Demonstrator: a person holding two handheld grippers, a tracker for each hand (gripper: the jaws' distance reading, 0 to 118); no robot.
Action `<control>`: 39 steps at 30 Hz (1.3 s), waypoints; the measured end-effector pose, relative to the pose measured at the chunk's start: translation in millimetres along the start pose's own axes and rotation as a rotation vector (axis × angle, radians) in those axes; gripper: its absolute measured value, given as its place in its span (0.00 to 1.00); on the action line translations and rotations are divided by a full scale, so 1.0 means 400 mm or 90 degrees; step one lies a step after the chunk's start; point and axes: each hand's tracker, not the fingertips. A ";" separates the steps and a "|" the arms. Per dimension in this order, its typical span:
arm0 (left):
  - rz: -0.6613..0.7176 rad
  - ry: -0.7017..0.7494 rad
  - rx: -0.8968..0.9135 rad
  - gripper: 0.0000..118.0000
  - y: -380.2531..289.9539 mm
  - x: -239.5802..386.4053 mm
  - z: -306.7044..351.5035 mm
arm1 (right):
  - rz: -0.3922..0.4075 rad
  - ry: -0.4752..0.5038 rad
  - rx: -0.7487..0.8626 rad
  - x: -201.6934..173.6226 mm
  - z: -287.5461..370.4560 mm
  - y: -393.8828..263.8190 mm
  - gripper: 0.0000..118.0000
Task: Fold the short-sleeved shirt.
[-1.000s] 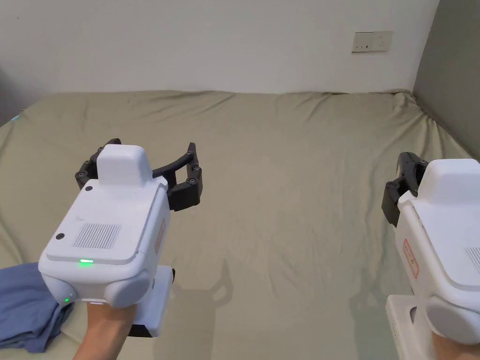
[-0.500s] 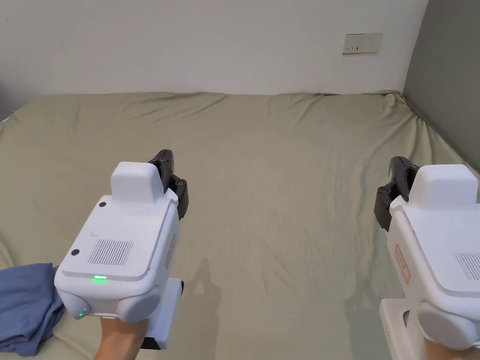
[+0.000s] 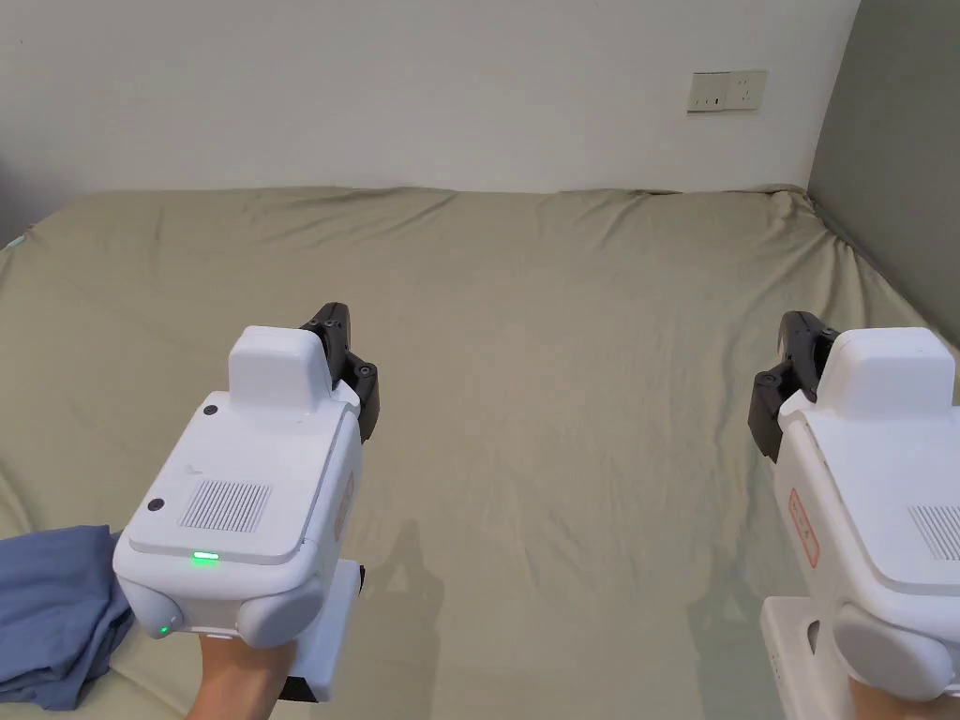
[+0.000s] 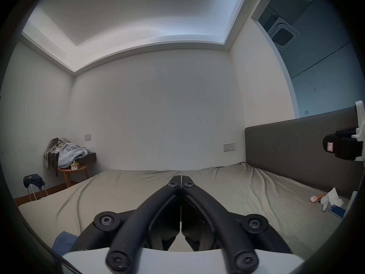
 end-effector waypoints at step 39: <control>-0.016 -0.002 -0.008 0.00 -0.010 -0.010 -0.011 | 0.011 -0.002 0.002 -0.008 -0.012 0.015 0.02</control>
